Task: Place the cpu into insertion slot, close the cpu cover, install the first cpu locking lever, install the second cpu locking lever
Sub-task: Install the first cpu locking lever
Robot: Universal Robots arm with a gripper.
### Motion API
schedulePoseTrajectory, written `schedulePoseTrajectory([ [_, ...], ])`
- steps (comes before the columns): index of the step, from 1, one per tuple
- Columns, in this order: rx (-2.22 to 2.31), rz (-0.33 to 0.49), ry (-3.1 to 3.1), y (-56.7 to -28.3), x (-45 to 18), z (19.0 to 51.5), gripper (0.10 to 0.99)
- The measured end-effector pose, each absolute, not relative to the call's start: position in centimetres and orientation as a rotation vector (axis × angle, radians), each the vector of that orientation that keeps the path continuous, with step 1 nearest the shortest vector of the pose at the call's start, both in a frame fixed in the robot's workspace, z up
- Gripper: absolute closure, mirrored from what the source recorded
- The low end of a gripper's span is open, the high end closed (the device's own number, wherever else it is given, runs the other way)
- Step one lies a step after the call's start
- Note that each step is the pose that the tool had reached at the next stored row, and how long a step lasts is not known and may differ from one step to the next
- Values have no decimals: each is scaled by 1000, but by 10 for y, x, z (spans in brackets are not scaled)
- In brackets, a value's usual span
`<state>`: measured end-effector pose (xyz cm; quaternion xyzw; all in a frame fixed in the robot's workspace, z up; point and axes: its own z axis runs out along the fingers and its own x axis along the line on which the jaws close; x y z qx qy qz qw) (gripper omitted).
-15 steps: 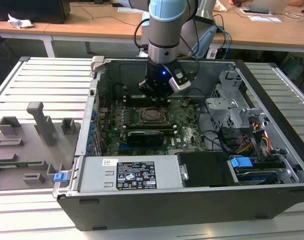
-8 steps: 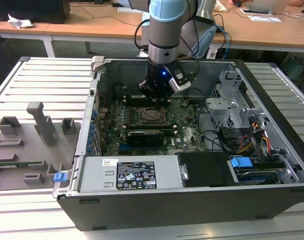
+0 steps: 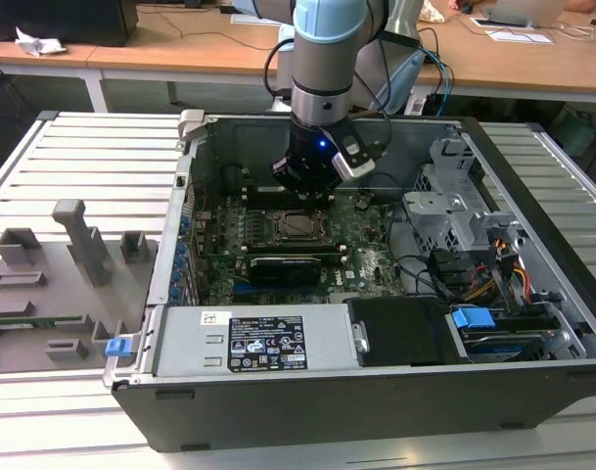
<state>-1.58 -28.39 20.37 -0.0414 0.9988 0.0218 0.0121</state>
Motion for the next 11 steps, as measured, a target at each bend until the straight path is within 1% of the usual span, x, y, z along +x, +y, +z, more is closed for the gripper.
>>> schedulePoseTrajectory([
  [6,-129,66,3114,-284,-15,203,980],
  [11,-129,83,3113,-284,-15,205,980],
])
